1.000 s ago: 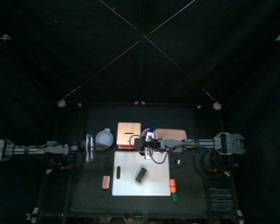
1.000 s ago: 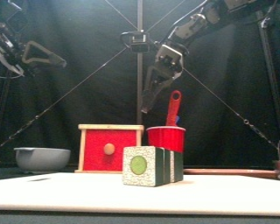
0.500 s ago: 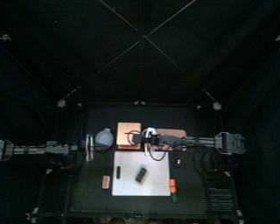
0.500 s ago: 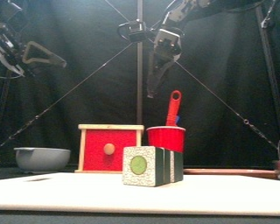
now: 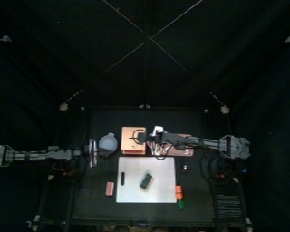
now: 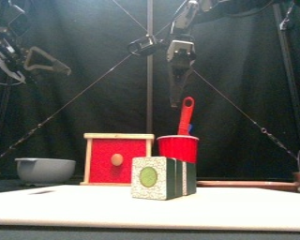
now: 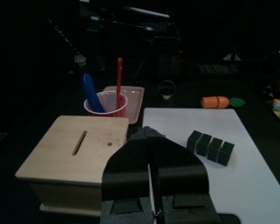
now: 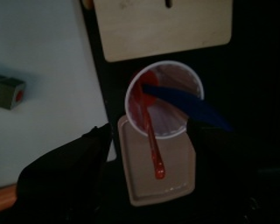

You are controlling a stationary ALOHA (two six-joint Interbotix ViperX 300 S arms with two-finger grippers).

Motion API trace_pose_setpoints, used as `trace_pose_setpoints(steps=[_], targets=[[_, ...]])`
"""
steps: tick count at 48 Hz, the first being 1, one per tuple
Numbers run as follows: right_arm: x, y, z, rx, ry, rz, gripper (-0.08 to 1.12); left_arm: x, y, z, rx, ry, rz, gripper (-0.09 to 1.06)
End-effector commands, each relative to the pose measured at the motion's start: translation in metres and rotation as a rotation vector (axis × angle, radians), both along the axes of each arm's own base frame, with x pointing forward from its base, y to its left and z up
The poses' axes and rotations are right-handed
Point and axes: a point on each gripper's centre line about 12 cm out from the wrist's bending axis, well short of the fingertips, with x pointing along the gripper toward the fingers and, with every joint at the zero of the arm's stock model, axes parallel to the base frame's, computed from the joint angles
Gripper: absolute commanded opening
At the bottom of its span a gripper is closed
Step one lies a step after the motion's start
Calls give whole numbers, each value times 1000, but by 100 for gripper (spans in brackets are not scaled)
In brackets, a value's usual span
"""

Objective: Place sushi on board then cut the sushi with the knife then place the pieces on the plate
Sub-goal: Pick knife at handle with right hand

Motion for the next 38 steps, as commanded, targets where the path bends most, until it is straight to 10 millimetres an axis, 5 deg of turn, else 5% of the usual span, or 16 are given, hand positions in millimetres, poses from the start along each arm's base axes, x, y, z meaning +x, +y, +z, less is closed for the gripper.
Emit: trace_pose_setpoints(steps=[1, 38], targets=[[-1, -3, 19, 17, -8, -5, 98, 2, 1, 4, 2, -9, 5, -2], [-3, -23, -17, 69, 170, -48, 97, 1, 2, 1, -1, 12, 8, -2]])
